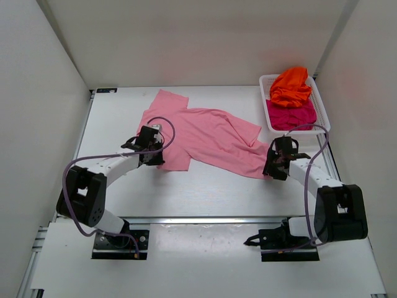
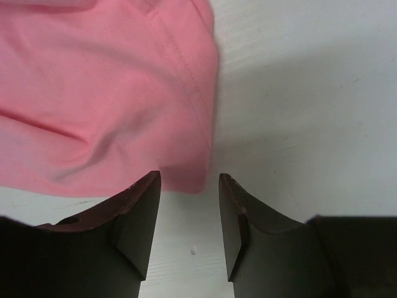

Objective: Fold and stack the t-shirts
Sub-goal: Flatten out the tshirt

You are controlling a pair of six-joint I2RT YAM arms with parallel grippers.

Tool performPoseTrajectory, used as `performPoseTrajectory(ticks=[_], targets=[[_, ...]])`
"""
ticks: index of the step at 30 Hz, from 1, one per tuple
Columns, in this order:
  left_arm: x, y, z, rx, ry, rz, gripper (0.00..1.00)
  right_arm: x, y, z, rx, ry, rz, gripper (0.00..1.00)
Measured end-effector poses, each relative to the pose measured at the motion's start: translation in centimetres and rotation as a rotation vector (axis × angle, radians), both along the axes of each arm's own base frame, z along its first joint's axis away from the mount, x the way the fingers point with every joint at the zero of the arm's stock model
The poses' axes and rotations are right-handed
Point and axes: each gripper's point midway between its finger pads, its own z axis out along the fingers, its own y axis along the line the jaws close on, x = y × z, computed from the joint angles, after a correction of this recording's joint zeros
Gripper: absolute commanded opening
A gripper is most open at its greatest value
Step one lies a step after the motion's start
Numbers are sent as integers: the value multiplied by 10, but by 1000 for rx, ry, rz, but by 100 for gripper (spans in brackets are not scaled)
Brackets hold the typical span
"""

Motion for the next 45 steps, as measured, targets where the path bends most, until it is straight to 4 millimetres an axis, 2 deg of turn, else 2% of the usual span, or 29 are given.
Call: performPoseTrajectory(ticks=[3, 5, 6, 12, 15, 17, 18, 19, 21, 23, 25, 27, 29, 32, 35, 37, 39, 42, 45], targets=[[-2, 3, 2, -6, -6, 6, 0, -3, 0, -8, -4, 25, -1, 32], [-2, 5, 3, -12, -7, 10, 0, 0, 0, -11, -9, 23, 1, 7], [-2, 6, 3, -14, -7, 12, 0, 2, 0, -11, -11, 17, 3, 0], [-1, 10, 6, -19, -10, 23, 0, 9, 3, -9, -2, 9, 10, 0], [3, 17, 26, -28, -24, 35, 0, 9, 6, 2, -18, 22, 45, 0], [20, 23, 64, -52, -87, 55, 0, 21, 7, 29, -33, -30, 79, 0], [34, 26, 94, -70, -150, 67, 0, 31, 9, 52, -34, -91, 95, 0], [49, 31, 129, -86, -230, 81, 0, 43, 11, 81, -29, -173, 113, 0], [69, 42, 206, -116, -402, 104, 0, 64, 10, 155, -31, -386, 137, 0], [73, 56, 288, -143, -595, 128, 0, 69, 2, 230, -47, -596, 140, 0], [56, 70, 359, -166, -763, 153, 0, 58, -6, 291, -77, -762, 139, 0], [26, 81, 415, -183, -896, 169, 0, 41, -11, 333, -100, -875, 147, 0], [-7, 86, 470, -204, -1023, 169, 0, 21, -13, 367, -119, -968, 156, 0], [-54, 86, 535, -245, -1183, 148, 0, -9, -11, 404, -126, -1068, 182, 0], [-98, 88, 578, -282, -1307, 131, 0, -35, -6, 440, -118, -1166, 207, 0], [-120, 89, 592, -302, -1357, 123, 0, -46, -3, 457, -112, -1211, 223, 0], [-130, 88, 596, -311, -1375, 115, 0, -51, 0, 466, -106, -1231, 238, 0], [-124, 86, 592, -312, -1355, 103, 0, -50, 4, 467, -92, -1222, 258, 0], [-96, 81, 576, -303, -1291, 96, 0, -34, 9, 458, -61, -1188, 282, 0]])
